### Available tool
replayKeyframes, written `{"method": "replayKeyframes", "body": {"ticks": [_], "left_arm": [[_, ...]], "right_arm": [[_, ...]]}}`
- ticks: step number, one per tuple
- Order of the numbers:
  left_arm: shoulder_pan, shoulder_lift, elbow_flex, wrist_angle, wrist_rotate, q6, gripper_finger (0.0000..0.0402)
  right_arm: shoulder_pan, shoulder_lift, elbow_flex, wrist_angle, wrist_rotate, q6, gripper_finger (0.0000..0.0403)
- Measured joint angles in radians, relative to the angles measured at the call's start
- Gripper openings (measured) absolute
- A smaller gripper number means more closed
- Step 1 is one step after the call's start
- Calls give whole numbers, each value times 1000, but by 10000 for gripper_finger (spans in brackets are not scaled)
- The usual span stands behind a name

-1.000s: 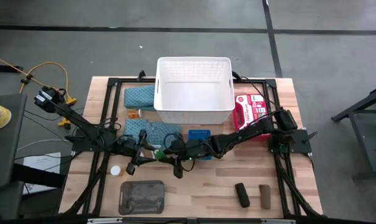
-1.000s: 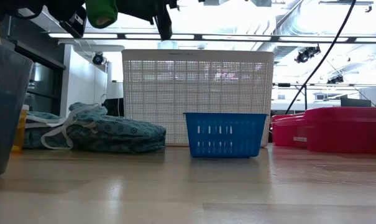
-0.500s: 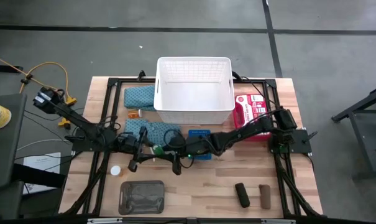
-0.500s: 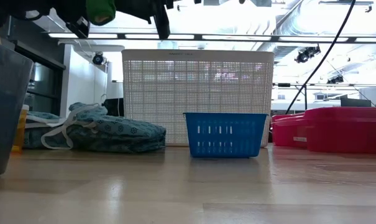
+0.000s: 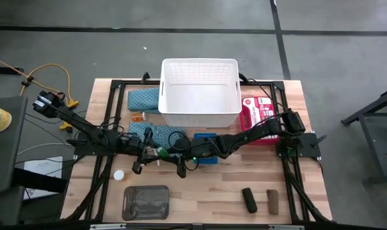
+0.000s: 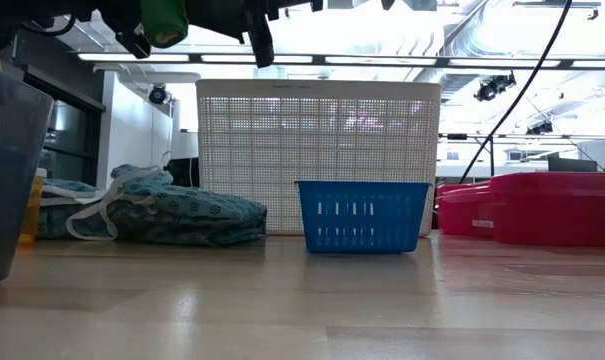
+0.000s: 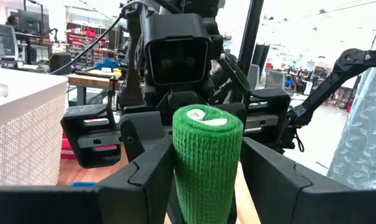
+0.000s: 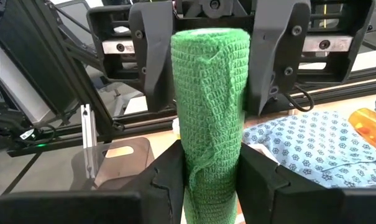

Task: Pick & place medical supplies in basket/bin
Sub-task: Put the green bandage into the transparent black bin

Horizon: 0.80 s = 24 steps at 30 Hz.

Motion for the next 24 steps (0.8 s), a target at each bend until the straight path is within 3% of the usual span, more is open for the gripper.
{"method": "replayKeyframes", "body": {"ticks": [6,16,24], "left_arm": [[0,0,0,3,0,-8,167],[-2,0,0,-1,-1,-12,98],[-2,0,0,-1,-1,-12,91]], "right_arm": [[0,0,0,-1,0,0,107],[0,0,0,-2,-1,1,107],[0,0,0,-2,0,1,107]]}}
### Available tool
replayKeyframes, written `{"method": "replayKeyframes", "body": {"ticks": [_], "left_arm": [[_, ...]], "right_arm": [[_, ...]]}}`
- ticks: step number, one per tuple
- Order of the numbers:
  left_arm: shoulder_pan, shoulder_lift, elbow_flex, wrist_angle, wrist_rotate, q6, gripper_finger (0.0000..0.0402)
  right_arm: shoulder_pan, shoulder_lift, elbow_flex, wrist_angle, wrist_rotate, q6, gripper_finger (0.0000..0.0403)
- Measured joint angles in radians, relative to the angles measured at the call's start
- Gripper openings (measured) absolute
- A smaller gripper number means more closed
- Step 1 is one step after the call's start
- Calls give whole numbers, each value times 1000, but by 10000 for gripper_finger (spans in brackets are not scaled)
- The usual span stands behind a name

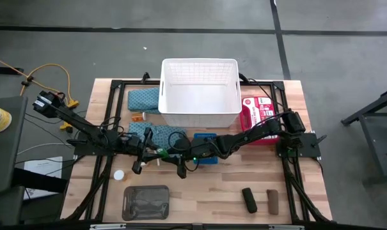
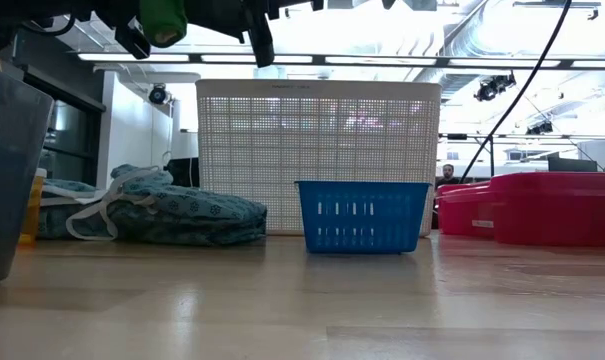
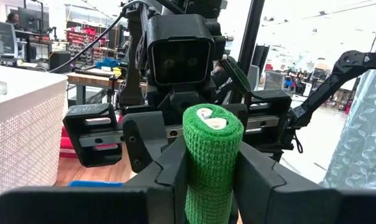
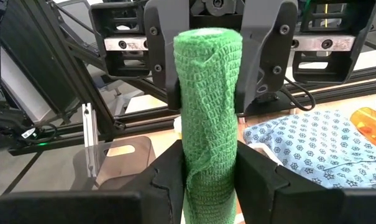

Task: Pick & place medical supplies in basket/bin
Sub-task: Put the green bandage into the transparent black bin

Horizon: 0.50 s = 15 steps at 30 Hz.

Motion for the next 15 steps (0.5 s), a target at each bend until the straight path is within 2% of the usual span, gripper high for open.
{"method": "replayKeyframes", "body": {"ticks": [15], "left_arm": [[0,0,0,-2,2,0,90]], "right_arm": [[-1,0,0,-5,-56,0,107]]}}
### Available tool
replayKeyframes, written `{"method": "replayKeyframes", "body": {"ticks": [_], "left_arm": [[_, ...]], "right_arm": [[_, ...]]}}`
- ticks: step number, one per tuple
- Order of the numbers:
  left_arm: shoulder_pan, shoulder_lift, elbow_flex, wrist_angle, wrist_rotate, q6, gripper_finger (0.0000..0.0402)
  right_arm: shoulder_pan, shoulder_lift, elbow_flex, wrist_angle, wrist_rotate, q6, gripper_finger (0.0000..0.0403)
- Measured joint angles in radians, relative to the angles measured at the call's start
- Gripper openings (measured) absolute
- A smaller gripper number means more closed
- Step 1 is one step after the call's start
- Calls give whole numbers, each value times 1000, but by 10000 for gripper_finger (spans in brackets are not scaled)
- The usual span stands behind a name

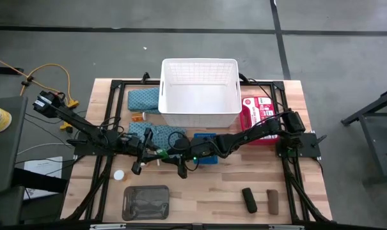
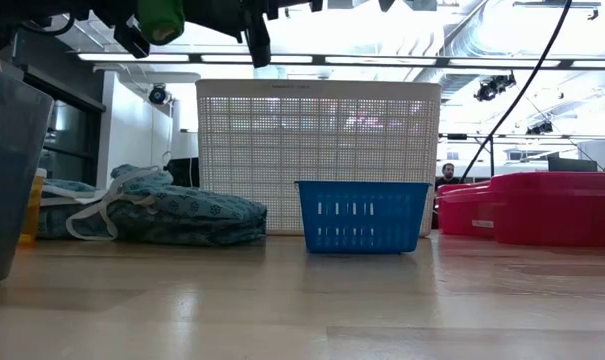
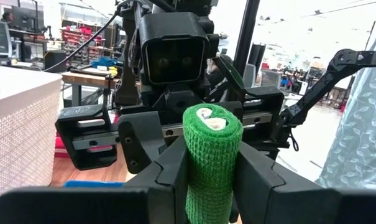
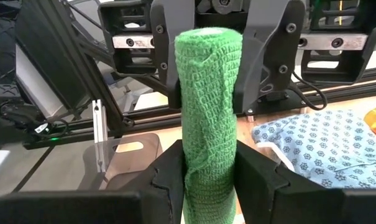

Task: Pick & place medical supplies in basket/bin
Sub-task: Put the green bandage into the transparent black bin

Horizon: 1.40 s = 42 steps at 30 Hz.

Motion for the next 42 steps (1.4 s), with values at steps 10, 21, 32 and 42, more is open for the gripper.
{"method": "replayKeyframes", "body": {"ticks": [10,21,32,42], "left_arm": [[0,0,0,-2,3,0,90],[0,0,0,4,-5,1,90],[0,0,0,2,-4,-15,90],[-22,0,0,-5,-1,-11,90]], "right_arm": [[0,0,0,-10,-19,-11,108],[2,0,-1,-17,-2,-22,196],[1,-17,-1,-196,-5,6,223],[12,-17,-1,-459,-153,191,221]]}}
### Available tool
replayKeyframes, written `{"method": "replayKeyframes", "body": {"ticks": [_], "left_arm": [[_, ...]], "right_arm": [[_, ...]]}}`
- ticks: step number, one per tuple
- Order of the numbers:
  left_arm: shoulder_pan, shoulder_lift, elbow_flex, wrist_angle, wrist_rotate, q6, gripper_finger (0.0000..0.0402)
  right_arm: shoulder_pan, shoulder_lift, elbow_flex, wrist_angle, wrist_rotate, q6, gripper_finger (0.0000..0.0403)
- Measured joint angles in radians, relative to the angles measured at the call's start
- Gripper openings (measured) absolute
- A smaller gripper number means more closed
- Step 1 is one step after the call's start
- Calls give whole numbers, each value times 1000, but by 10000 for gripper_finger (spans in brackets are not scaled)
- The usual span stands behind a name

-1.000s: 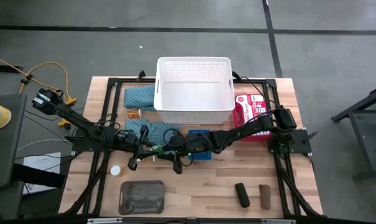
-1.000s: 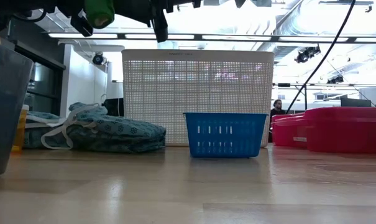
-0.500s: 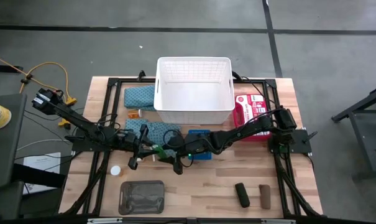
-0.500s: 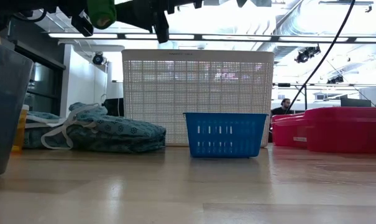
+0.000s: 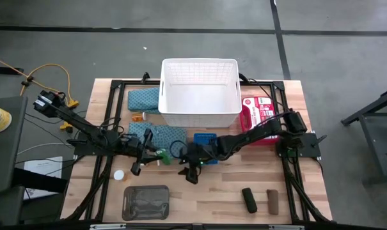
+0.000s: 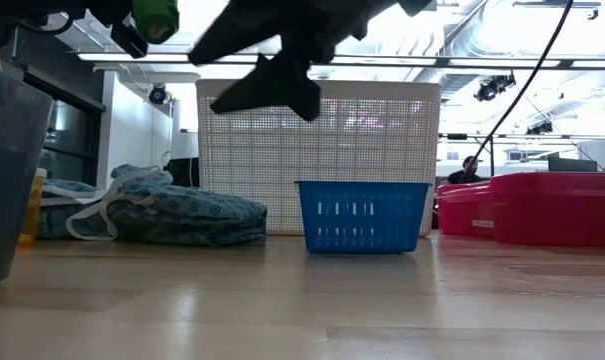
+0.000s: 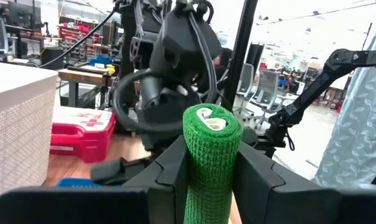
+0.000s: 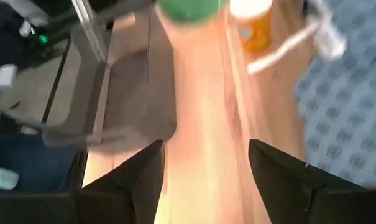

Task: Pick & place medical supplies in basket/bin
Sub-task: Put the green bandage into the transparent black bin

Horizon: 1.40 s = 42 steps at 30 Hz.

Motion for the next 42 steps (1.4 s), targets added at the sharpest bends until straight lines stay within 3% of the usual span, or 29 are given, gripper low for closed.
{"method": "replayKeyframes", "body": {"ticks": [17,42], "left_arm": [[-64,-13,0,-11,0,3,90],[-394,-13,0,-90,-34,-6,90]], "right_arm": [[4,0,0,27,26,0,222],[4,0,0,29,26,0,222]]}}
